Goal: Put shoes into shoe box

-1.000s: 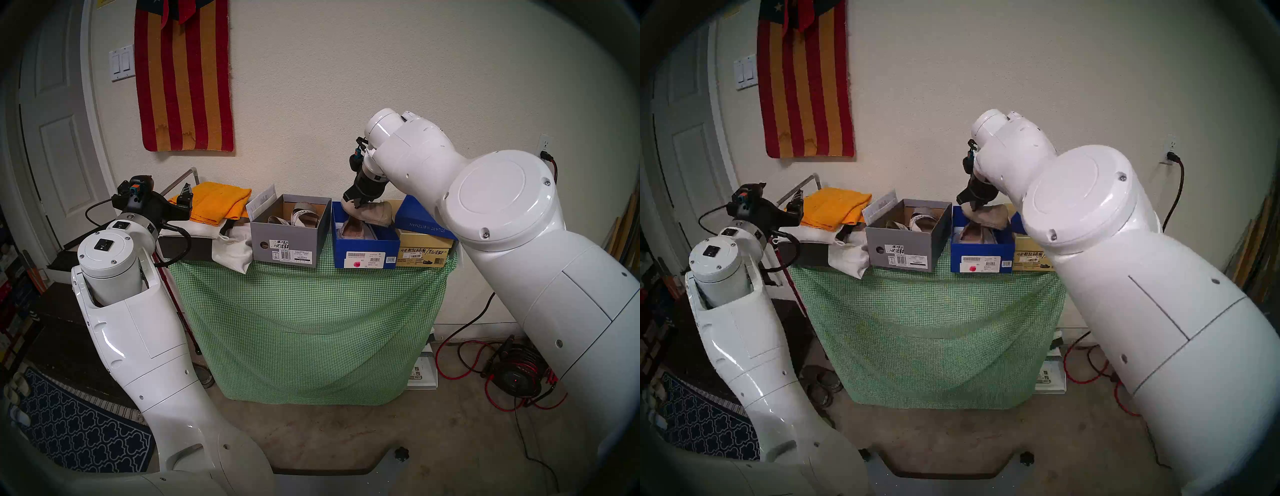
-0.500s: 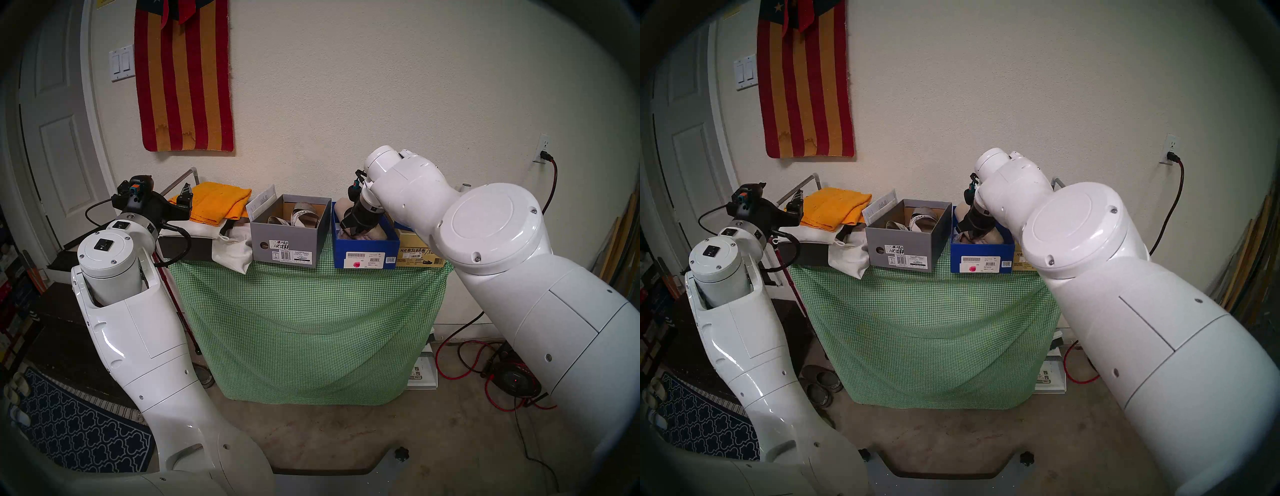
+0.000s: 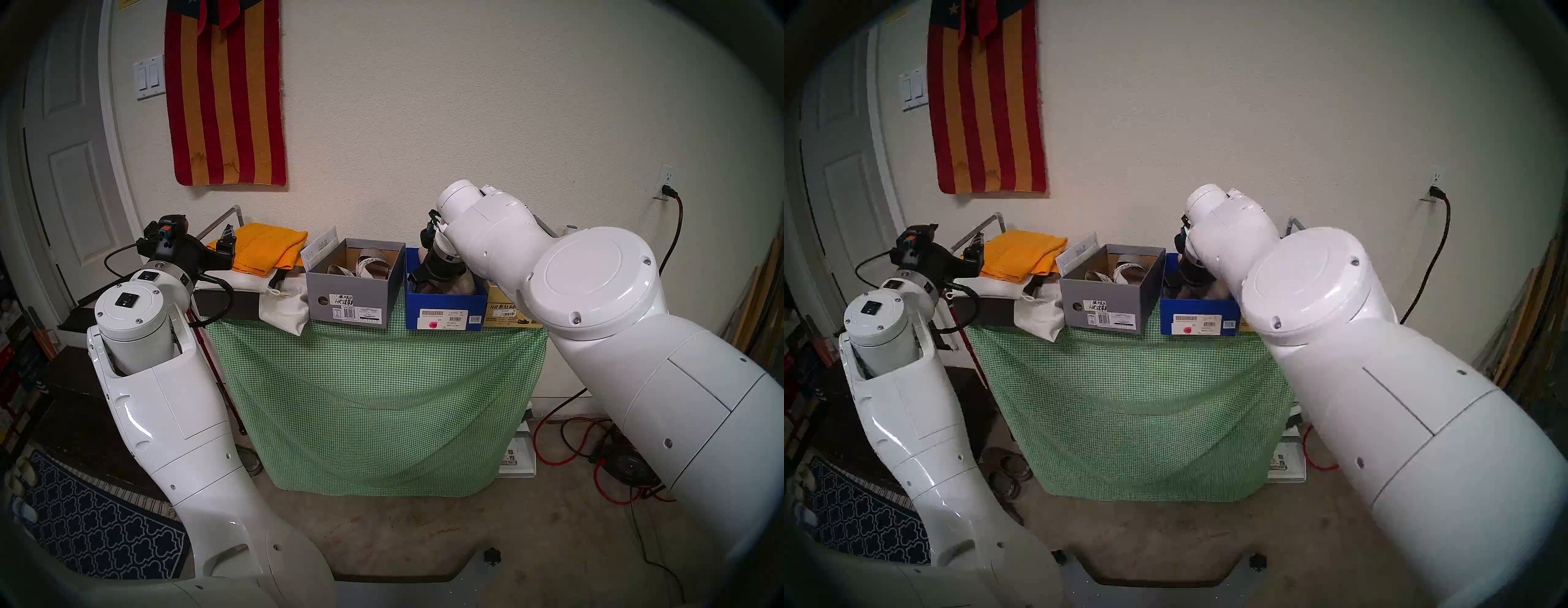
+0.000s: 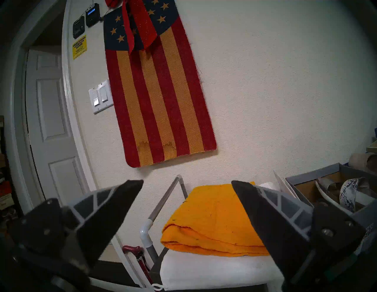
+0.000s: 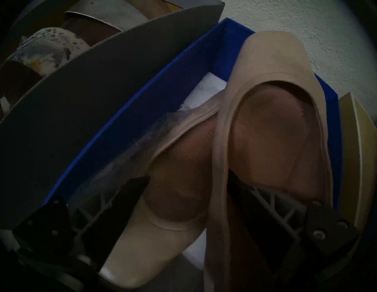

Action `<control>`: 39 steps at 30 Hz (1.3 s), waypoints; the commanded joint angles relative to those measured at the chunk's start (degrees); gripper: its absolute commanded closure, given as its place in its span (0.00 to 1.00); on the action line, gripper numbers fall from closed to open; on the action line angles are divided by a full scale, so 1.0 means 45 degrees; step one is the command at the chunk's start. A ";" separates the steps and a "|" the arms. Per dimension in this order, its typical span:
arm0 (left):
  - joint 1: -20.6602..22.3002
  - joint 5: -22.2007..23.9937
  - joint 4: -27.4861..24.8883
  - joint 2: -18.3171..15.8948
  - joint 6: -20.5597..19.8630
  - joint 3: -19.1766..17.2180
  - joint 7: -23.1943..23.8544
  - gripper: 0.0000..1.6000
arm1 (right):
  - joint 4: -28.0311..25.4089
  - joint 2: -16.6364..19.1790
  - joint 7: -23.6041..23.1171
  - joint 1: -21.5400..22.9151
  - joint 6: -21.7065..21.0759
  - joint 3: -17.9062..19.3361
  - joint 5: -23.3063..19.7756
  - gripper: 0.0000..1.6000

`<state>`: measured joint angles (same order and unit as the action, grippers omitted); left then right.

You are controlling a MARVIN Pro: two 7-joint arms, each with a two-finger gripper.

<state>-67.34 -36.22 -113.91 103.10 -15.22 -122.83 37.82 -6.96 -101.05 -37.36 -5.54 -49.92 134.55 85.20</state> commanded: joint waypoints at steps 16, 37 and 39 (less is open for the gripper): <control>-0.0021 0.0026 -0.0002 -0.0025 -0.0016 0.0028 -0.0024 0.00 | -0.0277 -0.0217 -0.0019 0.1746 -0.0561 -0.0241 0.0158 0.00; -0.0026 0.0035 -0.0002 -0.0030 -0.0019 0.0033 -0.0029 0.00 | -0.0481 0.0235 -0.0826 0.2345 0.0469 0.0255 -0.0294 0.00; -0.0031 0.0039 -0.0004 -0.0034 -0.0022 0.0038 -0.0035 0.00 | -0.0600 0.0359 -0.0863 0.2288 0.0850 0.0484 -0.0492 0.00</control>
<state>-67.34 -36.17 -113.91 103.05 -15.22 -122.81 37.82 -8.46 -101.32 -40.09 3.79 -50.23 134.73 85.29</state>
